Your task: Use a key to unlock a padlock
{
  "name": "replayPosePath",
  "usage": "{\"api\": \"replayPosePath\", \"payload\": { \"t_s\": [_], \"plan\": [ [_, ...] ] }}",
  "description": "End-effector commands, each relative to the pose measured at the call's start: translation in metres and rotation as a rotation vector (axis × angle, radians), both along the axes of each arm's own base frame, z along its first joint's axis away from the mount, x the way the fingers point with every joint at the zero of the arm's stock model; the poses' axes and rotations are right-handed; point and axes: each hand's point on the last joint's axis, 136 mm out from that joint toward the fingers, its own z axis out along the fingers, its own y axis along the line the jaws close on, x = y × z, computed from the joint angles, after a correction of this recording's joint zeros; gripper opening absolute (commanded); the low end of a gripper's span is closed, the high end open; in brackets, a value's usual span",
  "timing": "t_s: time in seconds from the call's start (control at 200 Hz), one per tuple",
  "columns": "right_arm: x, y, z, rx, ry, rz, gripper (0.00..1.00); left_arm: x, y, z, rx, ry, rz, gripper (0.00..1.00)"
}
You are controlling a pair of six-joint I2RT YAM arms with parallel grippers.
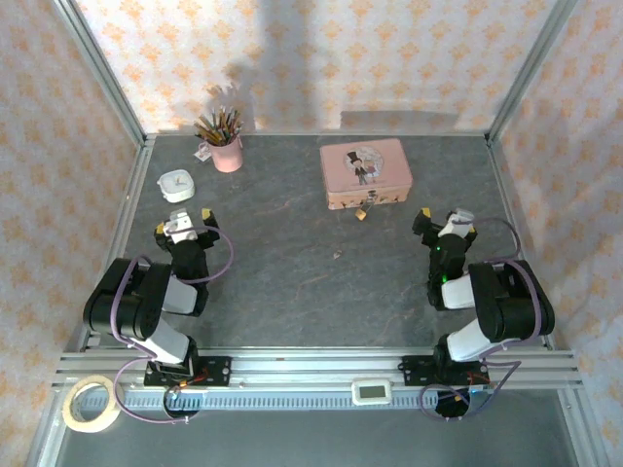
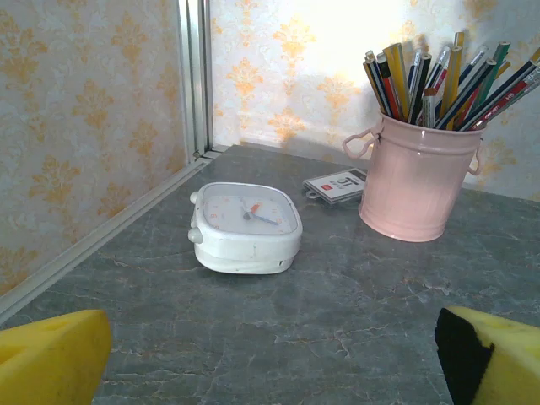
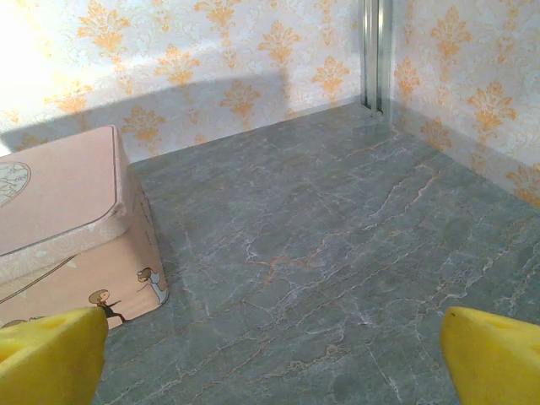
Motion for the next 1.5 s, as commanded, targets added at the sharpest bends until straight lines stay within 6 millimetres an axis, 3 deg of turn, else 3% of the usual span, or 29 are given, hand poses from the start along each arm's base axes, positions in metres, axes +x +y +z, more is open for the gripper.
{"api": "replayPosePath", "payload": {
  "t_s": [0.0,1.001,1.166,1.361,1.496],
  "plan": [
    [0.003,0.001,0.008,-0.01,-0.026,0.006,1.0,0.003,0.001,0.007,-0.018,-0.029,-0.003,1.0],
    [0.002,0.001,0.008,-0.009,-0.025,0.007,1.0,0.003,0.001,0.007,-0.017,-0.029,-0.004,1.0],
    [0.007,0.002,0.022,-0.024,-0.005,-0.003,1.0,0.003,0.0,0.011,-0.016,-0.016,0.008,0.99],
    [0.02,-0.002,0.059,0.017,0.028,-0.038,1.0,0.007,-0.009,0.047,0.054,0.008,0.081,0.99],
    [0.038,-0.004,0.078,0.069,0.061,-0.049,1.0,0.019,-0.021,0.078,-0.067,-0.022,0.047,0.99]
  ]
}}
